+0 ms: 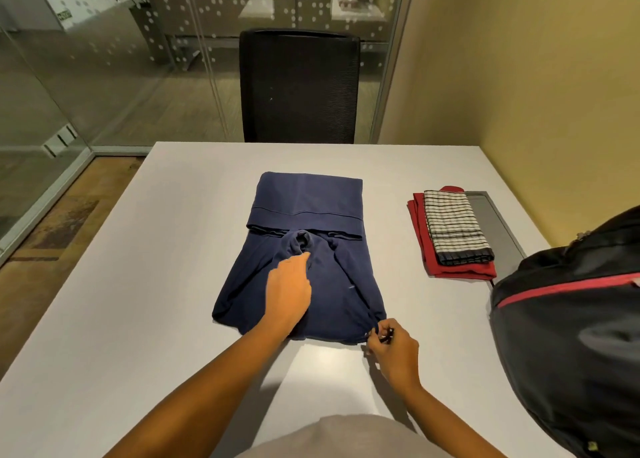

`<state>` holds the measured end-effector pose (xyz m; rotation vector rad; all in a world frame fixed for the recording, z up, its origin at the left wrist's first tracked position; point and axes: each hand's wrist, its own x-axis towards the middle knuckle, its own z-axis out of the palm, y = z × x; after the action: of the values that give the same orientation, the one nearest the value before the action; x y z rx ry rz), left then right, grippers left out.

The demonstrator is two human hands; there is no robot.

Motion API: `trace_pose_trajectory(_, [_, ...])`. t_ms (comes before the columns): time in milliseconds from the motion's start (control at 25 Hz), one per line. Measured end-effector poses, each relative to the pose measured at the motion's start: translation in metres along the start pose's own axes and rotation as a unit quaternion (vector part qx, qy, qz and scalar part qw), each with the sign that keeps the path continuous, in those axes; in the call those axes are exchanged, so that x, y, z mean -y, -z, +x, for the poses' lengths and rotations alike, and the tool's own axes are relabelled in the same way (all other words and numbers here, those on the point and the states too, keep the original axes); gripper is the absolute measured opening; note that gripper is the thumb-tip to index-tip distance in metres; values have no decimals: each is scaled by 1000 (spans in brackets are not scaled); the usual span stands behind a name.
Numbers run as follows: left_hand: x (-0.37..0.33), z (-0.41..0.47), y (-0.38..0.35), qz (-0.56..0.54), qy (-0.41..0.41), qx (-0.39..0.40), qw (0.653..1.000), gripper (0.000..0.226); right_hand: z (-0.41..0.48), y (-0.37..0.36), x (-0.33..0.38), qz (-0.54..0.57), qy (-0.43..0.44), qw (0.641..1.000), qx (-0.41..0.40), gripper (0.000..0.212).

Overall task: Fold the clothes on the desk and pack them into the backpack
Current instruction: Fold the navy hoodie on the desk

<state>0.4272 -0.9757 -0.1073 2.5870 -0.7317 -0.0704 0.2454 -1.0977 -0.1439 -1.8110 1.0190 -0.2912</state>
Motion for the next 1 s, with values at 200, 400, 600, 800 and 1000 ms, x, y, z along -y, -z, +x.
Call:
trace_pose_trajectory(200, [-19,37,-30,153,-172,67,971,50,22,0,25,43,-97,994,-27,8])
trace_pose_trajectory(400, [-5,75,-34,205,-126,78,967,49,40,-3,39,-11,-51,998,-17,9])
trace_pose_trajectory(600, [25,95,-27,178,-75,28,981,37,71,-24,54,-159,56,985,38,4])
trace_pose_trajectory(800, [36,90,-23,54,-104,-9,993,42,81,-48,47,-230,163,952,123,23])
trace_pose_trajectory(1000, [67,49,-9,-10,-73,-49,996,41,61,-22,51,-113,163,973,123,26])
